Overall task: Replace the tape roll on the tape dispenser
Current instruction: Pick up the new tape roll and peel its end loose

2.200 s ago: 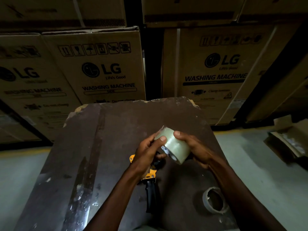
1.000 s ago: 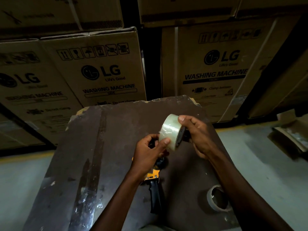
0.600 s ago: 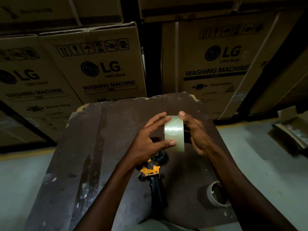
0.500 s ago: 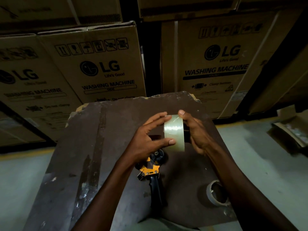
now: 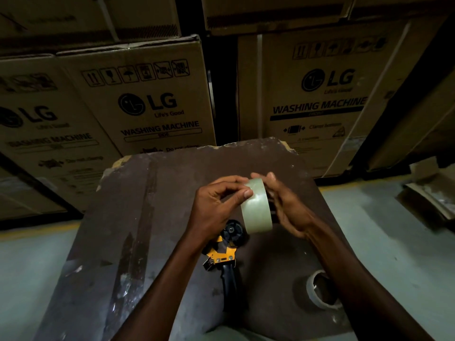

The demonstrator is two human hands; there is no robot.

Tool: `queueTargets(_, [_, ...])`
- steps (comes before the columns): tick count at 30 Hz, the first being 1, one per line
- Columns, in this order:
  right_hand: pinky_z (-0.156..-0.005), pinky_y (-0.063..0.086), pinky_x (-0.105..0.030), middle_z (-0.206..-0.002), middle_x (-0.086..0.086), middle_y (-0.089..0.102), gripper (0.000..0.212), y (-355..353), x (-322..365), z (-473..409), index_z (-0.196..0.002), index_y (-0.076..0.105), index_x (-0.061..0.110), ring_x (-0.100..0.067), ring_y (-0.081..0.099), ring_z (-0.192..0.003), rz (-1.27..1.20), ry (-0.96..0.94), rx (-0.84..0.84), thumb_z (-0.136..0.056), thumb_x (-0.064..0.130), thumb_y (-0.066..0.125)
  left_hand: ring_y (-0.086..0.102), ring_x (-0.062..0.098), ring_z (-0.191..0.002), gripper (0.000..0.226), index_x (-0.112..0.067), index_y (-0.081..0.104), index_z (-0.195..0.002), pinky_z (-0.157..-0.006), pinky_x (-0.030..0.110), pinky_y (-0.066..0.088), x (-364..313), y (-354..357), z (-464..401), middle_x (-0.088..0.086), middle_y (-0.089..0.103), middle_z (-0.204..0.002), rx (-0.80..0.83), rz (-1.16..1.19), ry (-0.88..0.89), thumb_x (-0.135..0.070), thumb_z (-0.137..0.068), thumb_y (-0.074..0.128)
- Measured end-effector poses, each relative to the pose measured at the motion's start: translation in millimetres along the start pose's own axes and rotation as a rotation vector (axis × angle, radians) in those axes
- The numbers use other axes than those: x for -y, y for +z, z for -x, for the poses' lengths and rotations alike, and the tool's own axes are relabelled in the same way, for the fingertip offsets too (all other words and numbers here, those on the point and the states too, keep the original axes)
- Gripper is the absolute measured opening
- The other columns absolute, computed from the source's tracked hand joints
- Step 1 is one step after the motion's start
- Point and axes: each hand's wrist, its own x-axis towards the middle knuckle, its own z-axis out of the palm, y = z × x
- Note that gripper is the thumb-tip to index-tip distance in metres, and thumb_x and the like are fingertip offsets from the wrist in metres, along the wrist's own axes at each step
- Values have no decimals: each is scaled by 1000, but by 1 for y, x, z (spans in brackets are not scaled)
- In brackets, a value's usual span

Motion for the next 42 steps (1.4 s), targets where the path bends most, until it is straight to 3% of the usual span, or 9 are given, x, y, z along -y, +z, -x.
queueTargets(3, [-93,57,-50,-139,4,57,93,-5,-7,1,-141,40,53,-23,63,-120,58,-10,120,-58,70,77,72,16,-93,11,-5,77,-93,-82,29,58,2,-1,-3,6,75,-100,-33,-29,-34,-9,-83,76])
queueTargets(7, [-98,55,-50,-145,5,54,92,-8,-13,1,-141,41,53,-17,61,-125,122,-49,133,-60,46,85,73,14,-79,7,-10,78,-88,-71,29,58,4,-4,-6,3,78,-86,-60,-53,-114,-16,-83,77])
queueTargets(17, [-105,51,-37,-144,3,57,97,-14,-11,0,-146,43,29,-12,57,-129,265,-46,186,-60,42,85,69,10,-69,8,-9,74,-85,-69,26,56,13,-10,-11,0,76,-72,-51,100,-265,-17,-85,73])
queueTargets(21, [-108,48,-43,-147,4,53,117,-20,-9,-3,-152,36,25,-14,54,-132,378,-9,211,-52,53,90,71,18,-73,13,-5,72,-82,-76,32,59,19,-14,-11,8,75,-76,-53,221,-352,-15,-90,67])
queueTargets(28, [-94,54,-22,-131,20,58,78,-22,0,-4,-122,48,51,5,60,-115,481,-26,275,-53,45,84,61,29,-80,16,-7,67,-90,-73,34,57,30,-22,-8,5,70,-74,-17,392,-498,-23,-88,64])
queueTargets(33, [-94,55,-26,-127,16,61,67,-26,4,-10,-118,50,52,0,62,-112,540,2,319,-65,31,84,66,28,-85,14,-7,64,-93,-72,33,57,37,-31,-4,9,69,-81,37,469,-509,-20,-89,62])
queueTargets(36, [-93,55,-26,-127,14,62,71,-27,3,-14,-123,50,49,-2,63,-112,568,12,318,-63,33,85,70,27,-90,19,-7,66,-100,-77,35,60,44,-37,1,9,69,-85,43,512,-510,-20,-86,63])
queueTargets(39, [-97,54,-31,-132,11,60,96,-24,3,-19,-141,45,38,-7,61,-116,617,25,304,-54,46,86,70,27,-97,34,-7,66,-110,-85,38,60,49,-44,7,12,73,-96,91,557,-497,-26,-83,73])
queueTargets(42, [-102,53,-36,-132,11,61,88,-20,3,-25,-135,47,44,-9,61,-118,657,38,310,-57,42,88,71,18,-100,57,-14,60,-125,-89,38,59,50,-47,10,5,73,-98,143,487,-497,-17,-74,85])
